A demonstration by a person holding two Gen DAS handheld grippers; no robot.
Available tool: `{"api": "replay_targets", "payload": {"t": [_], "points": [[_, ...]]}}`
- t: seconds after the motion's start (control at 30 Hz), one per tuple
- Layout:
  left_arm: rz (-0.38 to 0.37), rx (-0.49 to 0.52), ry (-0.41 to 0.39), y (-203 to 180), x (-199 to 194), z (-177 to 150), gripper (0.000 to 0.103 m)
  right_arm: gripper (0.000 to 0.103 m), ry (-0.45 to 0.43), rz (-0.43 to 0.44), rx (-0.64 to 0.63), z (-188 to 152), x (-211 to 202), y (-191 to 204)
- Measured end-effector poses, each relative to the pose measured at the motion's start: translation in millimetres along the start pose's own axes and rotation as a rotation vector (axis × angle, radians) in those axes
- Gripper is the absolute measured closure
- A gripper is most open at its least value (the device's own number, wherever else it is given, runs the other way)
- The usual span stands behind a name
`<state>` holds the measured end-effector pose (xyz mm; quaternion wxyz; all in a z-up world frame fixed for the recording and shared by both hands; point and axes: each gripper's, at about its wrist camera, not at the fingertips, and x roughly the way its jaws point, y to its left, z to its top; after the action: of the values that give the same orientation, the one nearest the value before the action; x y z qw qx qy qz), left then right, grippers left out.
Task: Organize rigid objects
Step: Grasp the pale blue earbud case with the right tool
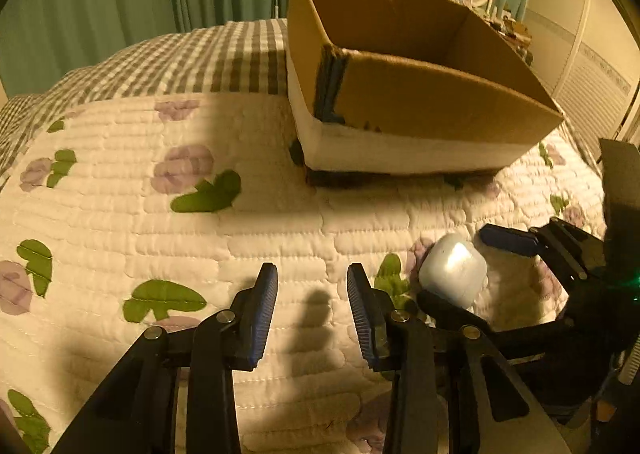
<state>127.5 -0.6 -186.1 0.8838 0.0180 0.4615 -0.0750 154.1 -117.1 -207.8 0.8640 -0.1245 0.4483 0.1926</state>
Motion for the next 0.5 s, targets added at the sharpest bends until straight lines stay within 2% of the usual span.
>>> {"api": "replay_targets", "payload": {"t": [0.1,0.17,0.23,0.5], "points": [[0.002,0.024,0.014,-4,3,-2,0.070,0.024,0.009,-0.015,-0.012,-1,3,3],[0.005,0.033,0.019,-6,4,-2,0.071,0.032,0.009,-0.021,-0.021,-1,3,5],[0.008,0.028,0.028,-5,4,-2,0.071,0.053,0.004,-0.007,-0.032,-2,2,7],[0.006,0.025,0.009,-9,-11,-6,0.071,0.053,-0.015,-0.013,-0.012,-2,-9,7]]}}
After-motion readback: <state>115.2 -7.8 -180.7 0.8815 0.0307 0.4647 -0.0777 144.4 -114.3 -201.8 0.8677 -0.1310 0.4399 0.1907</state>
